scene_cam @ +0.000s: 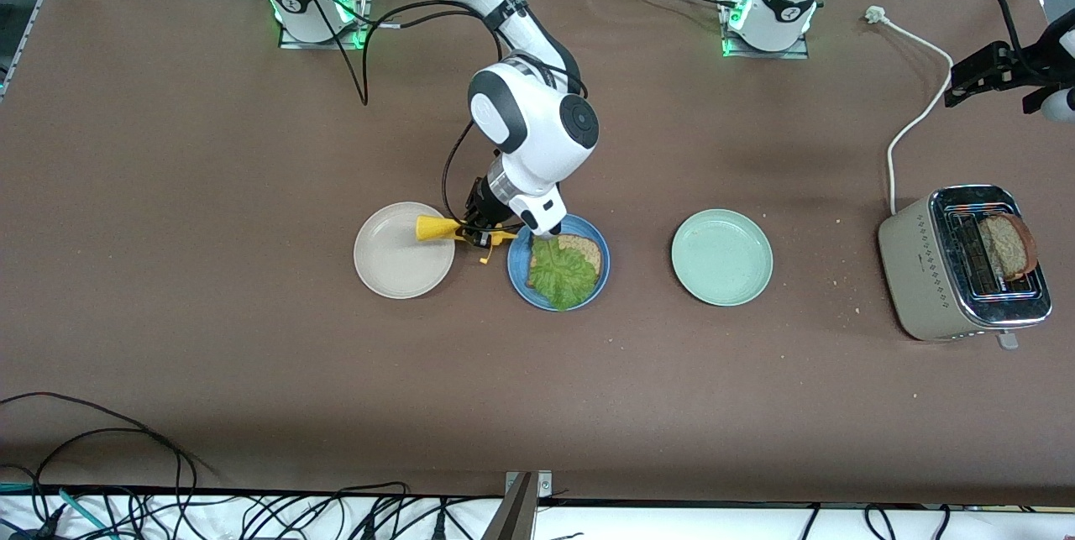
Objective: Make sandwich in blue plate with both arms
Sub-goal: 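Move the held bottle back over the beige plate with the right gripper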
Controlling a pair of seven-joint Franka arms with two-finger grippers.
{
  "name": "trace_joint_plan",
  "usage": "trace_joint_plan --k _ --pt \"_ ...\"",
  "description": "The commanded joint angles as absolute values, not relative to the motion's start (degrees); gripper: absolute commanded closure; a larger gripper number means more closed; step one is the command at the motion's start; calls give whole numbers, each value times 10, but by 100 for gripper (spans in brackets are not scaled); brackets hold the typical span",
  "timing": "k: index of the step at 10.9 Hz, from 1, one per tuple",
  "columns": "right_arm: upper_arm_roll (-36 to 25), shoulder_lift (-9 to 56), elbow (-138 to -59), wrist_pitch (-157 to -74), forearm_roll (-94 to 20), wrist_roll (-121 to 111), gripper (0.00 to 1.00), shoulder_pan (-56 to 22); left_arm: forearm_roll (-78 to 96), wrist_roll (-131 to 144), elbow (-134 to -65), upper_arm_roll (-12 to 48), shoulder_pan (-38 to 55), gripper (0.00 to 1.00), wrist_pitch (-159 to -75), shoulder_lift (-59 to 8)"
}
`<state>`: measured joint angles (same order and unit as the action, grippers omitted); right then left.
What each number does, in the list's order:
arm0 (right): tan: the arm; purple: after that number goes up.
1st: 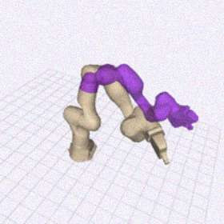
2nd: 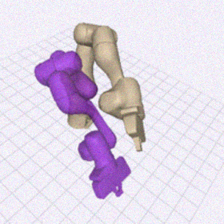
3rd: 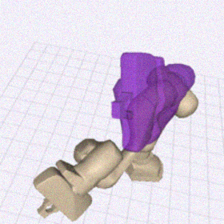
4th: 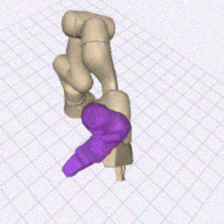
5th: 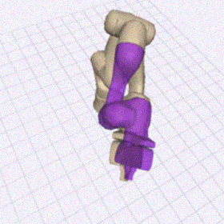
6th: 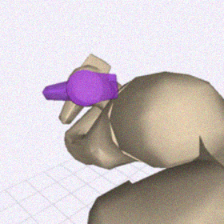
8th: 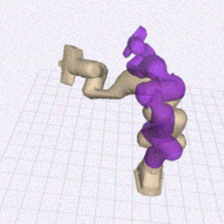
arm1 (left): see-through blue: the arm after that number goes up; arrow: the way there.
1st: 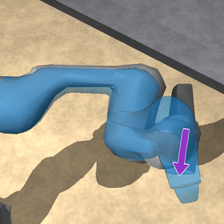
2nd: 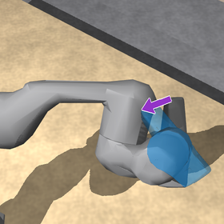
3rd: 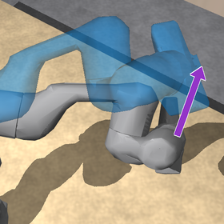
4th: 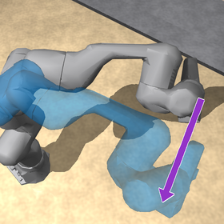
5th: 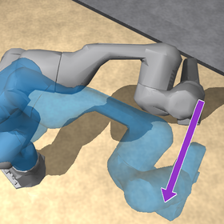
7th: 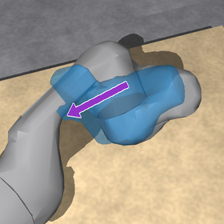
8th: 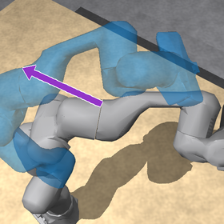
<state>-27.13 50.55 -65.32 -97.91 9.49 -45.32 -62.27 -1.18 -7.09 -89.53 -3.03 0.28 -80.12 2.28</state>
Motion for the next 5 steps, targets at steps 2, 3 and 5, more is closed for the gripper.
trace_joint_plan --k 2,3,5 --pt "-279 419 -651 -910 0 -532 100 -567 -12 -80 -889 -33 -1 0 -794 23" --pt "-279 399 -653 -888 -24 -571 100 -547 -13 -80 -889 -35 -3 0 -795 21" --pt "-280 368 -653 -851 -108 -635 100 -480 -13 -80 -881 -35 -25 0 -798 -3"
